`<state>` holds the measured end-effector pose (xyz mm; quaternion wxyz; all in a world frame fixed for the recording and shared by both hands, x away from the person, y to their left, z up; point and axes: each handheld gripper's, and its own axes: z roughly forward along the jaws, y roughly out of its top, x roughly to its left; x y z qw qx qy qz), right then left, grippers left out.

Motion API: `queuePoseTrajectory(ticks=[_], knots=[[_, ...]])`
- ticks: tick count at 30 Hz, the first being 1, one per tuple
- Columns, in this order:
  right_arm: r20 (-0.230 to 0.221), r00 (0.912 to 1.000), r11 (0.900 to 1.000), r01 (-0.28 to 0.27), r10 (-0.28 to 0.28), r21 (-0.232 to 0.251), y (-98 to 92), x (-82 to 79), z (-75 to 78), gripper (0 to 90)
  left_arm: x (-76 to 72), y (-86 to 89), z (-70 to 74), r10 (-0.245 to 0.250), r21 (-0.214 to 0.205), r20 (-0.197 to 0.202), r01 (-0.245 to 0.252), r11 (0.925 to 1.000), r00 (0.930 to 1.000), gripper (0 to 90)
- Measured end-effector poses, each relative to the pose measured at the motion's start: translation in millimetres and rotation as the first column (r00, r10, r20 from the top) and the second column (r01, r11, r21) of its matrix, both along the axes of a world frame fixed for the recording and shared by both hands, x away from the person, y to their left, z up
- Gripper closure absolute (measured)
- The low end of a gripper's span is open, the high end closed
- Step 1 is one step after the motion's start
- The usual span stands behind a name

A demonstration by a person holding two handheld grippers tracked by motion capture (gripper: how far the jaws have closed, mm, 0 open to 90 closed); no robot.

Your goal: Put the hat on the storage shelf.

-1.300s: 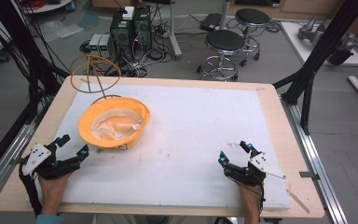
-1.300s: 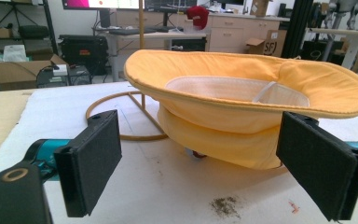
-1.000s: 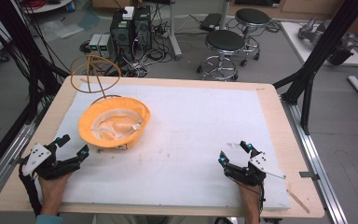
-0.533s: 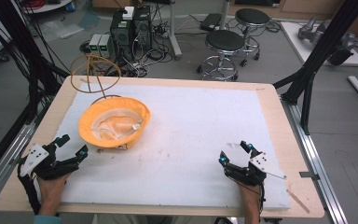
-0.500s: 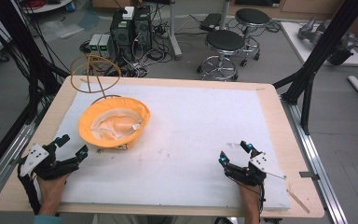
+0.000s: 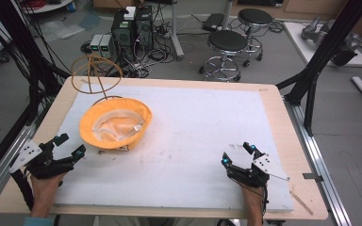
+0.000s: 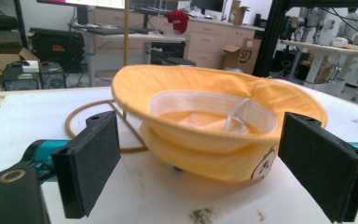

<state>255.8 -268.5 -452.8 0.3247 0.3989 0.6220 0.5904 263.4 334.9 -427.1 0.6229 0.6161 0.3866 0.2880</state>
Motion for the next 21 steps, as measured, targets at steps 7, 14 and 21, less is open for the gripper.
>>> queuePoseTrajectory(ticks=[7,14,21], knots=[[0.000,1.0000,1.0000,0.000,0.000,-0.001,0.0,-0.1,0.0,11.0,16.5,-3.4,24.4,-0.006,0.035,-0.042,0.007,0.9994,0.9991,12.2],[0.001,1.0000,1.0000,-0.002,0.002,-0.001,0.0,-0.1,0.0,11.0,37.9,-6.8,38.9,0.006,0.080,-0.155,0.006,0.9968,0.9880,9.0],[0.002,1.0000,1.0000,0.001,-0.001,-0.002,0.6,-0.5,0.0,11.0,58.5,-4.7,43.0,0.033,0.128,-0.289,0.004,0.9918,0.9568,8.5]])
